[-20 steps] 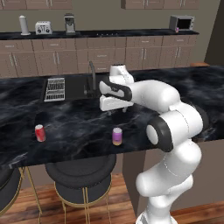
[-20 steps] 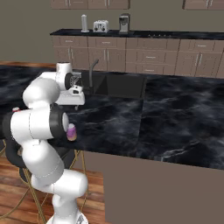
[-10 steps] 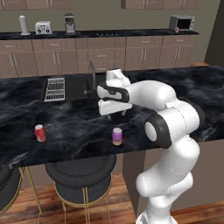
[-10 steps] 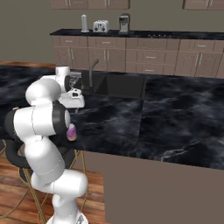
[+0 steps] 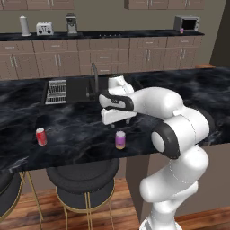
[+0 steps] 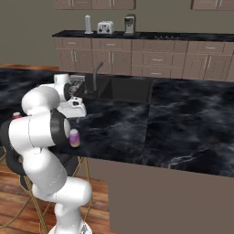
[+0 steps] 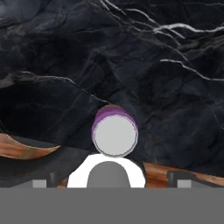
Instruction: Four empty soda cans are scattered around the kitchen. Gather all the cans and cluster them next to the stove for recycling.
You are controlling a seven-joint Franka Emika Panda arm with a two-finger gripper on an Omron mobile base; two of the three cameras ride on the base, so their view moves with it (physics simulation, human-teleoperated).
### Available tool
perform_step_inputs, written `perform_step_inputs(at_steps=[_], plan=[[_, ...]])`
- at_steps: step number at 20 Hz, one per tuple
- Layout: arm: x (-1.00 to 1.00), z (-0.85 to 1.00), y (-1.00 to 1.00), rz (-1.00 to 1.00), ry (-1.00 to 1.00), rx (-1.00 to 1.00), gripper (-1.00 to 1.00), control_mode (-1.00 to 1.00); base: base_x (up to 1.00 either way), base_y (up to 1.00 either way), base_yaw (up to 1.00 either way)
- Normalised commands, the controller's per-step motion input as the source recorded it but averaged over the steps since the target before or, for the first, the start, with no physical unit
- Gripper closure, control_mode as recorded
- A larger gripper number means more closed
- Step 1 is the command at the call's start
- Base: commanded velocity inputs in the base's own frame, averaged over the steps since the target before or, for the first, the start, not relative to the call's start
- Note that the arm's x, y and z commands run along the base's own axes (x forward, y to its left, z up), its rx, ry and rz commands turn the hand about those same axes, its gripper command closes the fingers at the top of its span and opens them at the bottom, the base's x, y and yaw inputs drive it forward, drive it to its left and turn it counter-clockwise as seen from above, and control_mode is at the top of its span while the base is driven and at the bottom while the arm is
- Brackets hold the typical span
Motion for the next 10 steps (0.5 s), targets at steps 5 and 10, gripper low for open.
perform_step_inputs(at_steps=[5, 10], plan=[[-0.19, -0.07, -0.03, 0.0, -0.03, 0.01, -1.0, -1.0, 0.0, 0.0, 0.0], [0.04, -0.1, -0.13, 0.0, -0.02, 0.04, -1.0, -1.0, 0.0, 0.0, 0.0]])
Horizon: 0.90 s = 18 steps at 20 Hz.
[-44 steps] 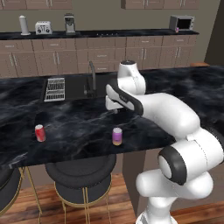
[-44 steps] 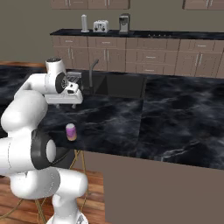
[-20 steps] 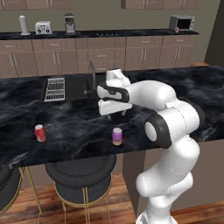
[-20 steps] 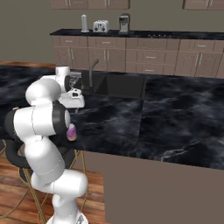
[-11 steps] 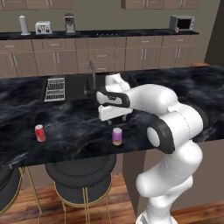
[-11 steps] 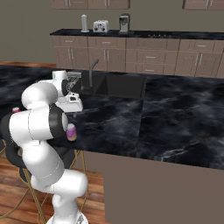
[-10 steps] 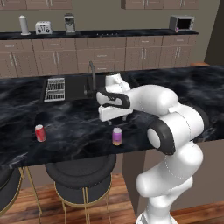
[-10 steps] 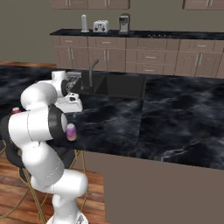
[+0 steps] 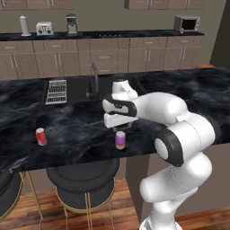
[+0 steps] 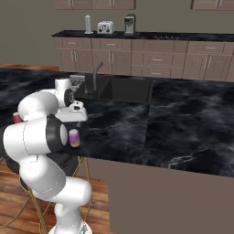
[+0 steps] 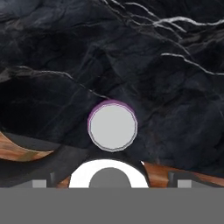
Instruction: Four empty soda cans are scattered around the kitchen. Gather all the cans and cluster them next to the stove for recycling.
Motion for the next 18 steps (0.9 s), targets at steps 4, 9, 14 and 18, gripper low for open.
perform_step_inputs(at_steps=[4, 9, 14, 18], plan=[[0.04, -0.12, -0.12, 0.0, -0.03, 0.04, -1.0, -1.0, 0.0, 0.0, 0.0], [0.05, -0.06, -0.04, 0.0, -0.02, 0.03, -1.0, -1.0, 0.0, 0.0, 0.0], [0.11, -0.06, 0.0, 0.0, 0.0, 0.04, -1.0, -1.0, 0.0, 0.0, 0.0], [0.2, -0.04, 0.0, 0.0, 0.0, 0.04, -1.0, -1.0, 0.0, 0.0, 0.0]])
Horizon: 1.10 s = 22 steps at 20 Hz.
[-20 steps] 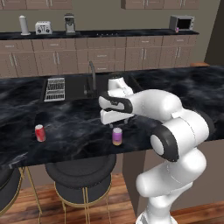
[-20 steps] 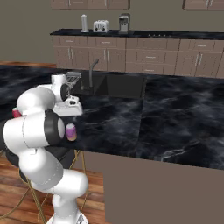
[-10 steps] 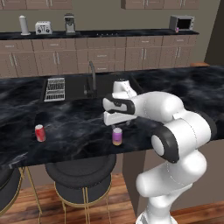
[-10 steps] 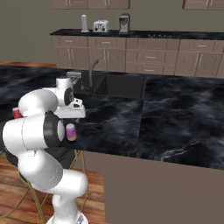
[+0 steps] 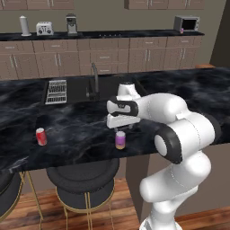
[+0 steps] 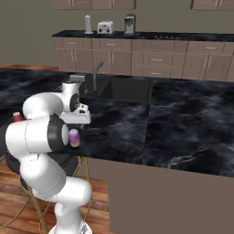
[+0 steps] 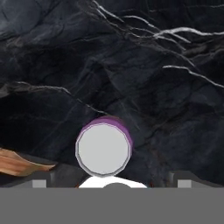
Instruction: Four empty soda cans are scattered around the kitchen. Gather all the cans and cluster them next to the stove for recycling.
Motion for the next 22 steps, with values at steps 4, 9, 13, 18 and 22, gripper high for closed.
perform_step_inputs(at_steps=[4, 9, 13, 18, 22], plan=[[0.15, -0.07, 0.0, 0.0, 0.0, 0.03, -1.0, -1.0, 0.0, 0.0, 0.0], [0.01, -0.15, 0.02, 0.0, -0.01, 0.0, -1.0, -1.0, 0.0, 0.0, 0.0], [0.0, -0.21, 0.04, 0.01, -0.03, 0.0, -1.0, -1.0, 0.0, 0.0, 0.0], [-0.02, -0.15, 0.01, 0.0, -0.01, 0.0, -1.0, -1.0, 0.0, 0.0, 0.0], [-0.07, -0.12, 0.0, 0.0, -0.01, 0.0, -1.0, -1.0, 0.0, 0.0, 0.0]])
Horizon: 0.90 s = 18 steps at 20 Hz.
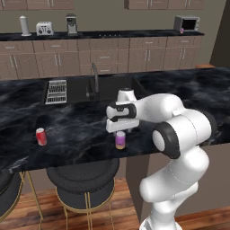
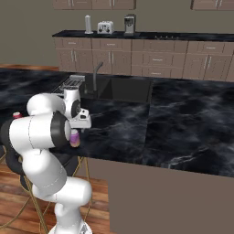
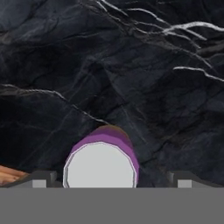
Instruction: Four empty soda cans are scattered around the kitchen. Gather all the cans and cluster them next to the stove for recycling.
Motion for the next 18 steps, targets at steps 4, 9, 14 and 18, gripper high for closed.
perform_step_inputs(at_steps=[4, 9, 14, 18], plan=[[-0.07, -0.14, 0.02, 0.0, -0.02, 0.0, -1.0, -1.0, 0.0, 0.0, 0.0], [-0.02, -0.11, 0.04, 0.0, -0.01, 0.0, -1.0, -1.0, 0.0, 0.0, 0.0], [0.0, -0.07, 0.01, 0.0, 0.0, 0.0, -1.0, -1.0, 0.0, 0.0, 0.0], [0.0, -0.07, 0.01, 0.0, 0.0, 0.0, -1.0, -1.0, 0.0, 0.0, 0.0]])
